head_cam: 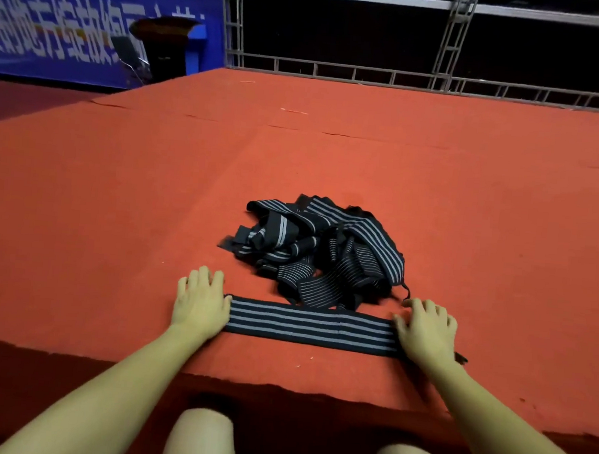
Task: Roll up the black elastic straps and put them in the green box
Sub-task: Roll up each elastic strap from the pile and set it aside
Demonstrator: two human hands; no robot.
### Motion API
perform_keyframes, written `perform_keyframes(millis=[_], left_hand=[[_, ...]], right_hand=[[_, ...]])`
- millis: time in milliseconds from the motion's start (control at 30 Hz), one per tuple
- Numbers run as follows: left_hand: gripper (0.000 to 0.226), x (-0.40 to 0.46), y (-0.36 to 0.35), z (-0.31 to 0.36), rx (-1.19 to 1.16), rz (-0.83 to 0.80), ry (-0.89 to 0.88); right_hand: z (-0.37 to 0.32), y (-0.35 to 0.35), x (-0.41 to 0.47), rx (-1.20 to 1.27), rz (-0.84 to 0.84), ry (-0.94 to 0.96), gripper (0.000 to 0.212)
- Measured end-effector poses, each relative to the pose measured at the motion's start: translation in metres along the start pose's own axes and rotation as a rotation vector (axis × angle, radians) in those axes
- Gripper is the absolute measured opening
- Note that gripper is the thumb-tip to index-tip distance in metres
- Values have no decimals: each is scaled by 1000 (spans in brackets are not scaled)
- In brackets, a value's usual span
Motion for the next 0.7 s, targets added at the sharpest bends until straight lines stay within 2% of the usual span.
perform_keyframes(millis=[67, 133, 200, 300, 467, 600, 700], left_hand=[[44, -5, -2, 21, -96, 49, -21], [56, -10, -6, 42, -211, -52, -29], [71, -16, -14, 52, -250, -173, -11], [86, -24, -21, 51, -172, -263, 23], [97, -26, -19, 54, -160, -263, 50], [97, -27, -18, 54, -147, -270, 41], [97, -28, -17, 55, -142, -265, 43]], right_hand=[[-22, -8, -15, 95, -67, -29, 51], [-38, -17, -30, 68, -237, -52, 71], [-41, -25, -40, 7, -322, -57, 84], [-38, -28, -41, -14, -297, -62, 89], [-40, -25, -44, 44, -285, -78, 89], [-33, -12, -19, 439, -156, -193, 78], [-36, 15, 10, 663, -71, -168, 68]])
Point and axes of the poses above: each hand's wrist, its own x-axis towards the middle knuckle, its own y-axis out of the back of the hand, z = x × y, the point moved 1 cm from there along x, towards the middle knuckle, and after that the axes turned 3 degrees about -y, right-handed, at the moved point
